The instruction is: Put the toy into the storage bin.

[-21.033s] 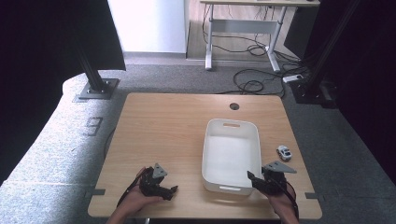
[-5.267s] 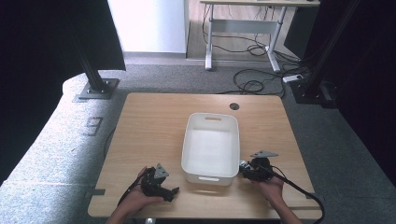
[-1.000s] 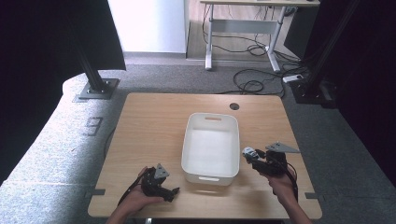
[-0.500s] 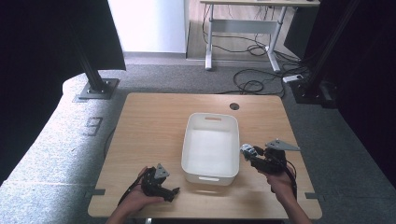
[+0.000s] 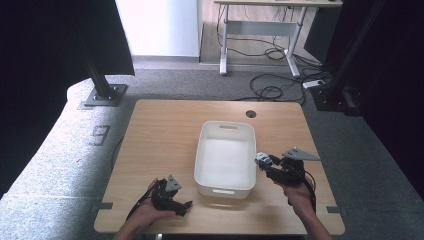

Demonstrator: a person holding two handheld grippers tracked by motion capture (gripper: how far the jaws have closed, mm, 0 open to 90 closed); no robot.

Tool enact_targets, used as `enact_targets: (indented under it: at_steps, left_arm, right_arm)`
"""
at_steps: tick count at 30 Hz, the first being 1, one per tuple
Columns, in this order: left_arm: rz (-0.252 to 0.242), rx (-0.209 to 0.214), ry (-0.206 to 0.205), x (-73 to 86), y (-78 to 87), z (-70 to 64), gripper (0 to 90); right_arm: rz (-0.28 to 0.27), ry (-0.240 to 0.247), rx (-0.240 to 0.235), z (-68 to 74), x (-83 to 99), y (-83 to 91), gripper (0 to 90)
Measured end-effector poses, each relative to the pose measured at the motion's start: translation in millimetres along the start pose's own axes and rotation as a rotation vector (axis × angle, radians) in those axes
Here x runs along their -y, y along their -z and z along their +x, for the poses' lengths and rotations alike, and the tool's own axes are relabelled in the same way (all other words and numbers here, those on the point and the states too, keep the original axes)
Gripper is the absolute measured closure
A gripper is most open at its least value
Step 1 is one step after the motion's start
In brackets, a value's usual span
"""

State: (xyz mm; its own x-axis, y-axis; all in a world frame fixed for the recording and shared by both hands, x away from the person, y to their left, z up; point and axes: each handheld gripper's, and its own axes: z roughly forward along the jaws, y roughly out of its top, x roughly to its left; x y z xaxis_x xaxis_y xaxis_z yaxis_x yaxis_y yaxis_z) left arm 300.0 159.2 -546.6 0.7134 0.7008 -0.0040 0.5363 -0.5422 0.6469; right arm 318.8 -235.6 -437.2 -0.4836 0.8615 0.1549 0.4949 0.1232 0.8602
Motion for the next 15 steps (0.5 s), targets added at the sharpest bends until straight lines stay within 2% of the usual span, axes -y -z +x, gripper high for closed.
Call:
enact_targets:
  at_steps: [15]
  left_arm:
    - [-0.001, -0.001, 0.002, 0.1, 0.0, -0.3, 1.7]
  right_arm:
    - [-0.005, 0.020, -0.026, 12.5, -8.8, -6.2, 50.6]
